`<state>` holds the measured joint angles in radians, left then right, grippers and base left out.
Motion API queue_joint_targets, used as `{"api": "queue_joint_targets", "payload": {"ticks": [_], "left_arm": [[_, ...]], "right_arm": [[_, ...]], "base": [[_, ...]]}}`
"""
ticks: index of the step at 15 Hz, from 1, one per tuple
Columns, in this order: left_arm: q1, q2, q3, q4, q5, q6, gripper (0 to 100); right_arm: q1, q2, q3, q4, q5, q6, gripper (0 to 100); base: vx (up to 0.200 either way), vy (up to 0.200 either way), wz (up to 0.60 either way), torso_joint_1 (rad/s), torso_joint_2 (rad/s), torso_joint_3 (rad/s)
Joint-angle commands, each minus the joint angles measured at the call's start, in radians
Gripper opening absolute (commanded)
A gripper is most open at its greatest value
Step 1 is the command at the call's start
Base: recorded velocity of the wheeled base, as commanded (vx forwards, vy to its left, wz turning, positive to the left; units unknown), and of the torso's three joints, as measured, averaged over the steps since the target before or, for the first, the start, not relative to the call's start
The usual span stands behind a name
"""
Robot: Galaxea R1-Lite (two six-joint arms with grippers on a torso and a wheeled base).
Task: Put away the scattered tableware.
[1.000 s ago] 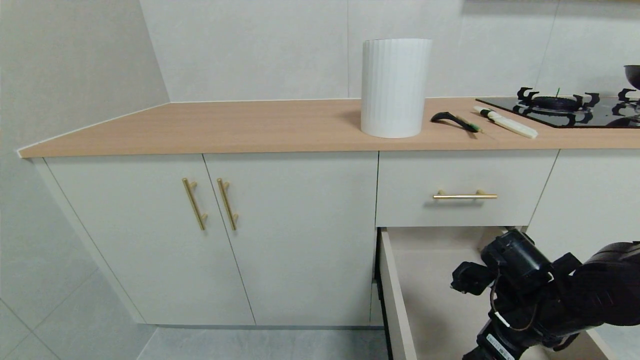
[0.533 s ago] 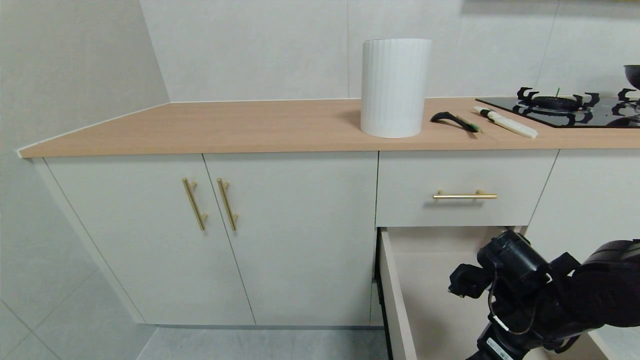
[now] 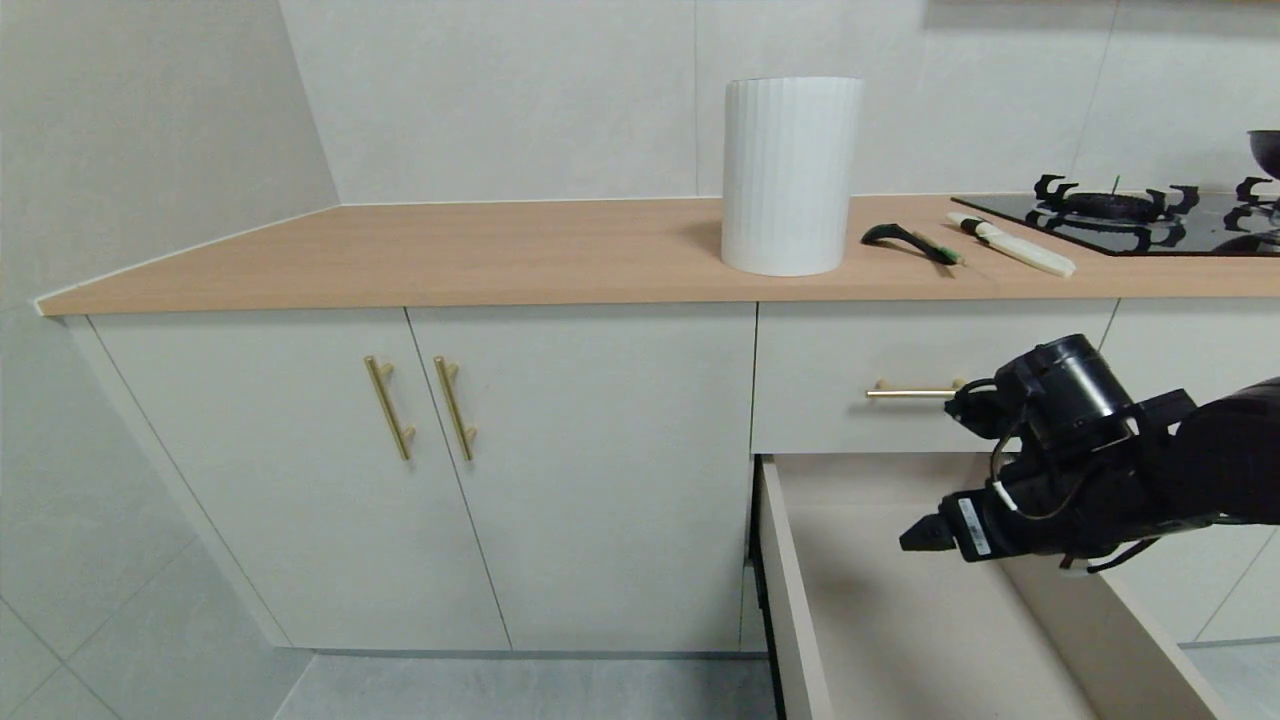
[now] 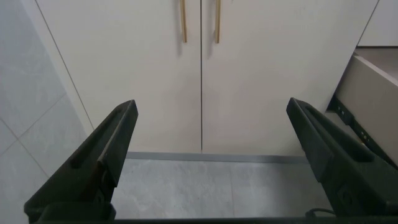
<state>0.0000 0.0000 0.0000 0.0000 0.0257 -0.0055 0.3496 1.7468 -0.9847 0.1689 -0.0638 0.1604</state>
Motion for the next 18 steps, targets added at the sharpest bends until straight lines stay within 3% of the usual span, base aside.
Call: {"api": "queue_joint_targets", "payload": {"ticks": [1, 10, 18], "left_arm": [[0.000, 0.000, 0.000, 0.000, 0.000, -0.001, 100], [0.000, 0.000, 0.000, 0.000, 0.000, -0.001, 100], [0.000, 0.000, 0.000, 0.000, 0.000, -0.001, 100]], "right_arm": [[-0.037, -0.024, -0.019, -0.003, 0.001, -0.001, 100], [-0.040, -0.036, -0.028, -0.025, -0.010, 0.002, 100], [-0.040, -0.033, -0.026, -0.025, -0.010, 0.001, 100]], "base": [[0.000, 0.000, 0.00, 0.000, 0.00, 0.000], [0.000, 0.000, 0.00, 0.000, 0.00, 0.000], [0.000, 0.000, 0.00, 0.101, -0.36, -0.270]]}}
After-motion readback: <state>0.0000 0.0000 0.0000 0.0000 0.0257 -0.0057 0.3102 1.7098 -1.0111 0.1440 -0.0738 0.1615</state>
